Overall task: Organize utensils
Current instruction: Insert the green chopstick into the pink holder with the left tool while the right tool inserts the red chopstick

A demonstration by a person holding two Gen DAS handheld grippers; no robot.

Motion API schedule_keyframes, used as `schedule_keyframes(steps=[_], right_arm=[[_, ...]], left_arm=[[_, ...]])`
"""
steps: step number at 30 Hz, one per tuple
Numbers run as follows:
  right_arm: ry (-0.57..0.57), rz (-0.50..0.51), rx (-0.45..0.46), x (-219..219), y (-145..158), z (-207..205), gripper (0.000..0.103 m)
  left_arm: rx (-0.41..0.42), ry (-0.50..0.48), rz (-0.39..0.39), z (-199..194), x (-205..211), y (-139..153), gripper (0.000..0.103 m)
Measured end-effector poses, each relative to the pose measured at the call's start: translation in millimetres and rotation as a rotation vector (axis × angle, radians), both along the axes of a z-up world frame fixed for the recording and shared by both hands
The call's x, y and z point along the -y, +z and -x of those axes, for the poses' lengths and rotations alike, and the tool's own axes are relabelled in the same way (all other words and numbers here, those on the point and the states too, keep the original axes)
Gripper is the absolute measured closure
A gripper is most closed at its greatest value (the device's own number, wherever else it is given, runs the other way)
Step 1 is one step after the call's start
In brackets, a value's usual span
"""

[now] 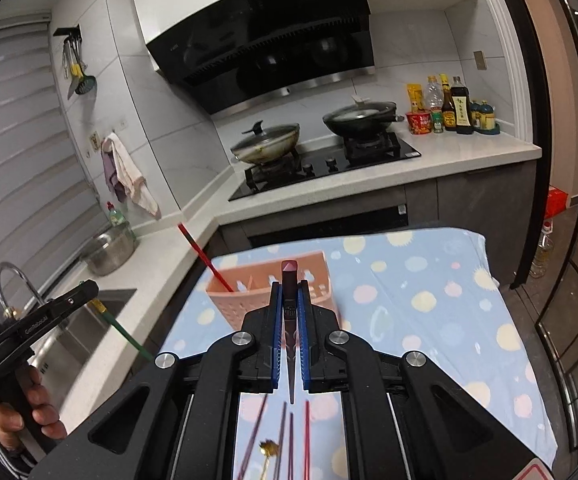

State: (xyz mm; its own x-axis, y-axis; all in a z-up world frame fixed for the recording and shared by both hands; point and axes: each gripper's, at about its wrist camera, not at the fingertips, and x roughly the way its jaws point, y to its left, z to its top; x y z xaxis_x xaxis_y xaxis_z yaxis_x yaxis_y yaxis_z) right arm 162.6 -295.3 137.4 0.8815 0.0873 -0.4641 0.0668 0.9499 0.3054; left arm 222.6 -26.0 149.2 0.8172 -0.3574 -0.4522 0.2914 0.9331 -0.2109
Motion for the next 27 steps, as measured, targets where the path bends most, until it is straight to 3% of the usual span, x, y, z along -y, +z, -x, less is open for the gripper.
schedule_keyframes(steps=[9,14,19,27], right_arm=[[0.016,-0.001,0.112,-2,51,-54,0.096],[0.017,0.013,0.133,-4,63,-88,0.096],[0.021,0.012,0.108,-4,52,-118,0.096],[0.040,-0.033,-0.023,2,5,-163,0.096]], left_arm=[[0.133,-0.036,0.041,-37,25,67,0.096],[0.173,-0.041,0.042,-65,39,85,0.096],[0.174,-0.051,0.035,-95,54,73,0.096],[0.053,-0.050,0.011,-135,68,20,0.096]])
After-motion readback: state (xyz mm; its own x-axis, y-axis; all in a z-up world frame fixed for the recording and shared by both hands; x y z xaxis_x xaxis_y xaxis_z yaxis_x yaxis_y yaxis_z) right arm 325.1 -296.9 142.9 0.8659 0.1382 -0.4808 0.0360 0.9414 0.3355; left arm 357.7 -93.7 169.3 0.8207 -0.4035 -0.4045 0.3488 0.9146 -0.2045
